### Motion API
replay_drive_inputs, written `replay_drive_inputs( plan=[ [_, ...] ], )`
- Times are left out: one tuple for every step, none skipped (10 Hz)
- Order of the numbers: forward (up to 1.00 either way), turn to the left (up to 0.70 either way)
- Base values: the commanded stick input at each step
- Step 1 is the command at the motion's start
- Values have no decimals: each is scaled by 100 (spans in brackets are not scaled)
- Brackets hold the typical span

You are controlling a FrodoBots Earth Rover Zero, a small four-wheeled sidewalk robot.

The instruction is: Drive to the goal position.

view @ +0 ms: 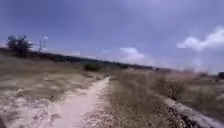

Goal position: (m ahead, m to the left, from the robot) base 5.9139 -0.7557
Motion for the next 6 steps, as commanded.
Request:
replay_drive_inputs(
  plan=[
    [70,0],
    [70,0],
    [70,0],
    [70,0],
    [70,0],
    [70,0]
  ],
)
